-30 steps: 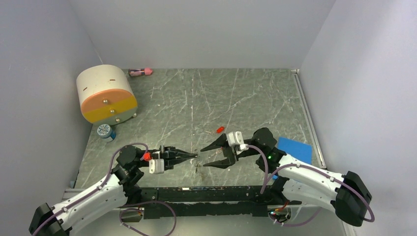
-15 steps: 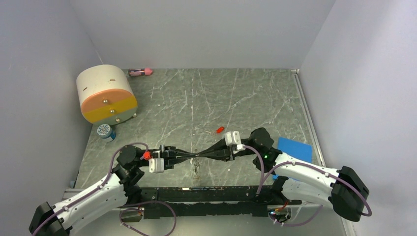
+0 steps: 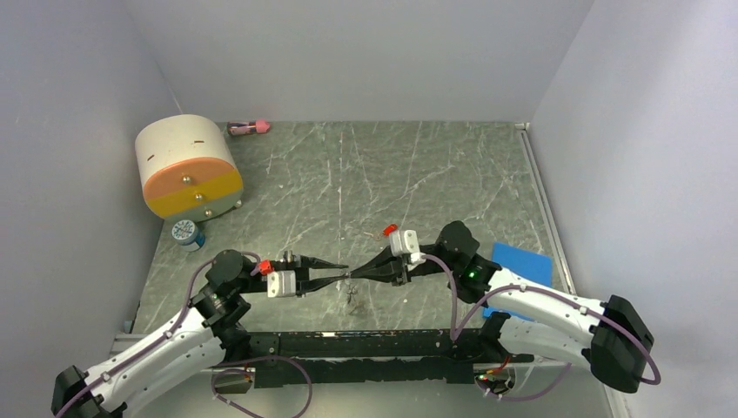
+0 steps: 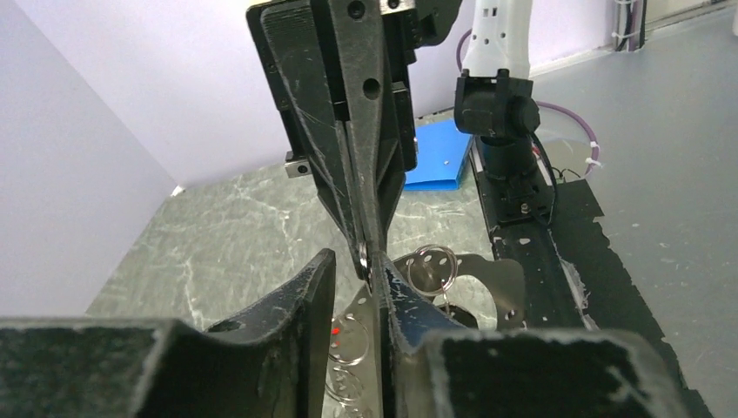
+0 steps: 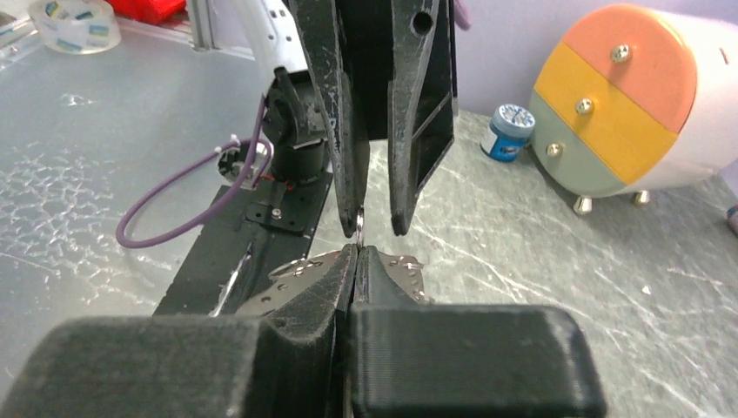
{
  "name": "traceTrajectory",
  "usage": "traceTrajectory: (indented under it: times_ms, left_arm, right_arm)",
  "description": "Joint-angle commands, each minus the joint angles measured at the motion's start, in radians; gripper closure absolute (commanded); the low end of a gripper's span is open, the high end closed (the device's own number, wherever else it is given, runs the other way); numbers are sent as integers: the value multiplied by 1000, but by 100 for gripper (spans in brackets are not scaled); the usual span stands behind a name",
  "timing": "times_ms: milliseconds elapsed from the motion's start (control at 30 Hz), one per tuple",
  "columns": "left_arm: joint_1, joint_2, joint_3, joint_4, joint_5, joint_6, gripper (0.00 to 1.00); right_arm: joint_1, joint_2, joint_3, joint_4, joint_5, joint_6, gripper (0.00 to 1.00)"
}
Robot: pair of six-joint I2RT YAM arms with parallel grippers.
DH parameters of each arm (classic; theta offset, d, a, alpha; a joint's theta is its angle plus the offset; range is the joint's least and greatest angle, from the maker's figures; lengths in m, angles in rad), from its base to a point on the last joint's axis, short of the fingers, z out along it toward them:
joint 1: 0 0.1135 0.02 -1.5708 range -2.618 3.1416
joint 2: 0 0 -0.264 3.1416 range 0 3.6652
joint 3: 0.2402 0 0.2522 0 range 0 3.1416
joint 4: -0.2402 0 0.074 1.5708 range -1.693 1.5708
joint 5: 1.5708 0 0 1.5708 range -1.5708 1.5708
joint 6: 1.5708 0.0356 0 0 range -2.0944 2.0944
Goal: Put the keys on the keyring
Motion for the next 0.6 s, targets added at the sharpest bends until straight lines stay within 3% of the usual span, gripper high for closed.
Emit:
traceTrajectory:
  times_ms: [0, 267, 567]
  left_arm:
    - [-4, -35, 80, -192, -83, 38, 69]
    - [-3, -65, 169, -453, -199, 122, 64]
    - [-4, 27, 249, -572, -171, 149, 65]
  right_arm:
    - [8, -38, 99, -206, 43, -95, 100]
    - [9, -40, 207, -547, 196, -167, 100]
    - [9, 21, 321, -754, 287, -168, 100]
